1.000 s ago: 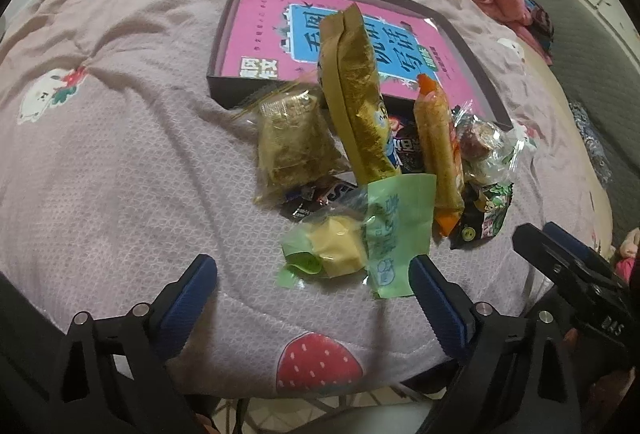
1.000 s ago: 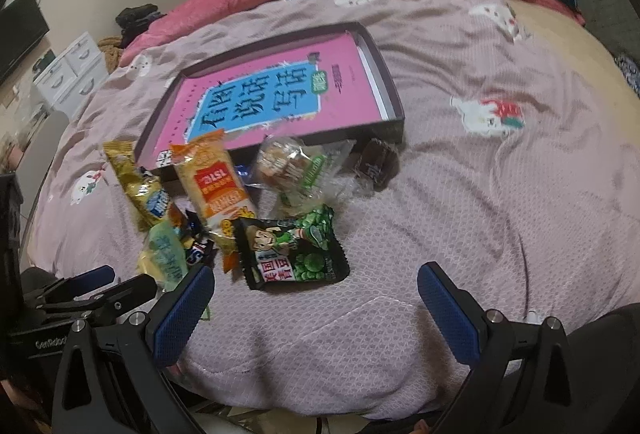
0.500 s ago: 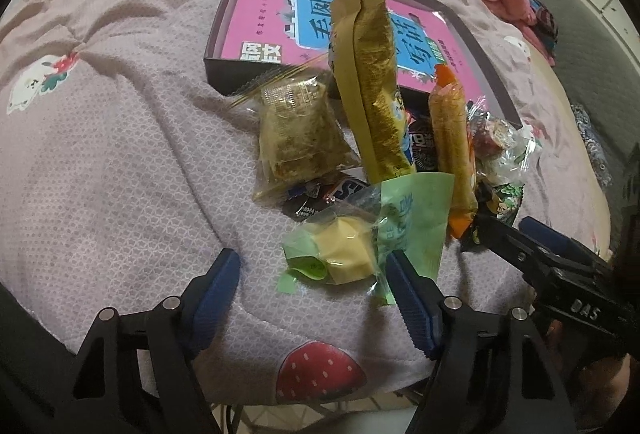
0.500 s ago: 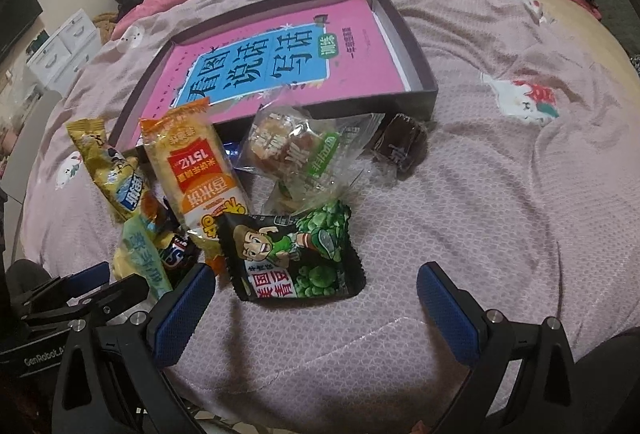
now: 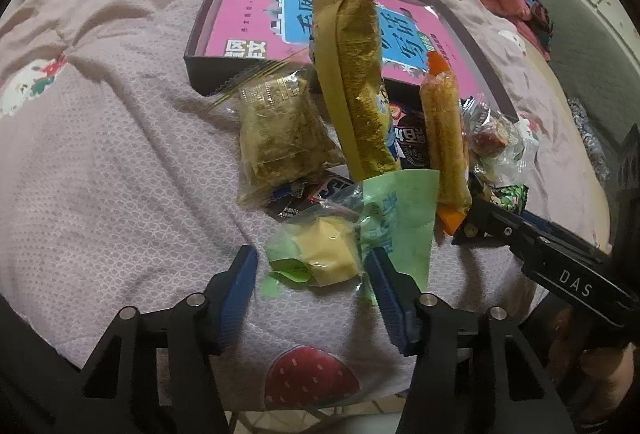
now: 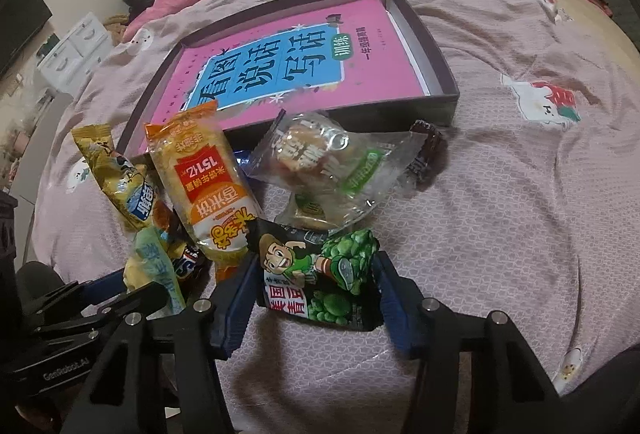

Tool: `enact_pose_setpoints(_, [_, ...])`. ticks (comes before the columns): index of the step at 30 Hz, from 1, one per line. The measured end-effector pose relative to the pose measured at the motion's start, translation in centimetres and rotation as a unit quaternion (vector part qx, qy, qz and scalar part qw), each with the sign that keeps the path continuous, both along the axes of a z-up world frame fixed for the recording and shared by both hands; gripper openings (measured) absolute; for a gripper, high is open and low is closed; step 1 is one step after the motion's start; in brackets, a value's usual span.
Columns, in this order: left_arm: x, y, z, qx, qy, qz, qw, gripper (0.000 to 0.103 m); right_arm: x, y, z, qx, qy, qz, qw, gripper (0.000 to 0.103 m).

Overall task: Organize snacks
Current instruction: 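Lower the right gripper onto the green pea snack bag and close it, then lift the green pea snack bag with the right gripper toward the tray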

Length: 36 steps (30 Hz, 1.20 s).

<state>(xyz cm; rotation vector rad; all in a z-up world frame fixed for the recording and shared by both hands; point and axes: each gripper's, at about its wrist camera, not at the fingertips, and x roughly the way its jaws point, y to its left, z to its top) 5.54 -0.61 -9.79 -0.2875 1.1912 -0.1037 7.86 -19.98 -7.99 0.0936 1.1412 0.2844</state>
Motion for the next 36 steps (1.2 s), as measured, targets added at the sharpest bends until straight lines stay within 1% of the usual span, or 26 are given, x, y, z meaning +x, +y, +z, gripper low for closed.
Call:
enact_pose_setpoints(2, [0.1,0.1,0.0,-0.003,-0.001,0.001,1.0000,0.052,0.0,-0.2,0.1,0.007,0.000,-0.002,1.000,0.051])
enact_pose_setpoints(8, [-0.1,0.5,0.2,-0.009,-0.002,0.001,1.0000,0.047,-0.4,-0.8,0.3,0.025,0.005,-0.006,1.000,0.046])
enact_pose_setpoints(11, [-0.3,1.1,0.3,-0.020,-0.001,0.004,0.9998,0.046,-0.9,-1.2,0.4,0.041,0.011,-0.010,0.999,0.043])
enact_pose_setpoints(16, [-0.9,2.1,1.1,-0.033,-0.009,0.007,0.9994,0.045,-1.4,-2.0,0.9,0.063,0.012,-0.016,0.998,0.034])
enact_pose_setpoints(24, [-1.7,2.5,1.9,-0.034,-0.018,0.009,0.9992,0.044,-1.3,-1.8,0.3,0.064,0.023,-0.011,0.998,0.033])
enact_pose_setpoints(28, [-2.0,2.7,2.1,-0.036,-0.020,0.010,0.9991,0.044,-0.4,-2.1,-0.6,0.097,0.048,-0.015,0.994,0.035])
enact_pose_setpoints(30, [-2.1,2.7,2.2,-0.036,-0.021,0.010,0.9991,0.044,-0.3,-2.0,-0.9,0.101,0.051,-0.014,0.993,0.035])
enact_pose_setpoints(33, [-2.3,2.8,2.5,-0.035,-0.027,0.010,0.9990,0.044,-0.3,-1.7,-0.8,0.102,0.048,-0.006,0.994,0.032])
enact_pose_setpoints(34, [-2.3,2.8,2.6,-0.035,-0.028,0.009,0.9989,0.044,-0.5,-1.7,-0.5,0.104,0.041,-0.002,0.994,0.030])
enact_pose_setpoints(36, [-2.4,2.9,2.8,-0.038,-0.028,0.010,0.9988,0.044,-0.8,-1.6,0.1,0.105,0.028,0.004,0.994,0.028])
